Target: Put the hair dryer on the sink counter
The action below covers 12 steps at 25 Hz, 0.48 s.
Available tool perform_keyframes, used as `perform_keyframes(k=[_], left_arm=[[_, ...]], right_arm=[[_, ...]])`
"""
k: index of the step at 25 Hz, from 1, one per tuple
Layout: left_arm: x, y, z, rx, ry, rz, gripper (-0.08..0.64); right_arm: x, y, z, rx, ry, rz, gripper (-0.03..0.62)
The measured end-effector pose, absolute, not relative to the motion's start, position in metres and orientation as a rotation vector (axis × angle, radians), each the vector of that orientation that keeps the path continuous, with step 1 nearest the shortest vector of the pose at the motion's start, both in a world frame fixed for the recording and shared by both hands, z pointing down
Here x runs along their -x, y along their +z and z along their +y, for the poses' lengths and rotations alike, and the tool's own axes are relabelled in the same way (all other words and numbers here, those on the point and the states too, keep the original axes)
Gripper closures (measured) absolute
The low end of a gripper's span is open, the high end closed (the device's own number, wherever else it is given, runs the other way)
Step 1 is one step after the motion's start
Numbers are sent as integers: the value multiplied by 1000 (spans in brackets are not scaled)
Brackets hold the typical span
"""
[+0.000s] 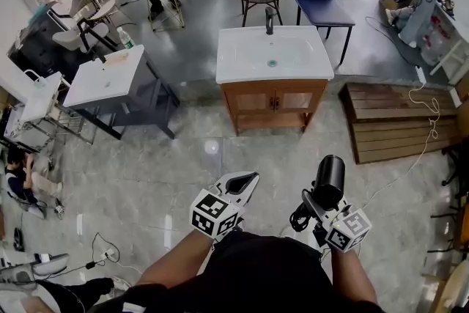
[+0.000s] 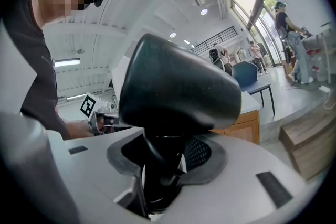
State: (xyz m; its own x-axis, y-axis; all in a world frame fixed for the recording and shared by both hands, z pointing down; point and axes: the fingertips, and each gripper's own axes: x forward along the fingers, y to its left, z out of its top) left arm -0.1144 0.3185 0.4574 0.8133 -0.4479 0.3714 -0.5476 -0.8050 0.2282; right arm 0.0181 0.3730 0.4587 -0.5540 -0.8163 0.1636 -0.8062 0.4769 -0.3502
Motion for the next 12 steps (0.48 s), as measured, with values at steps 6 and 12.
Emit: perform_keyframes(k=[6,12], left_arm=[[133,459,304,-2657,410,-722,560],[163,462,282,-2663,412,-708,560]], right_arm=[[-1,460,360,1481,-666,2631,445],[20,458,343,1550,-646,2598,445]])
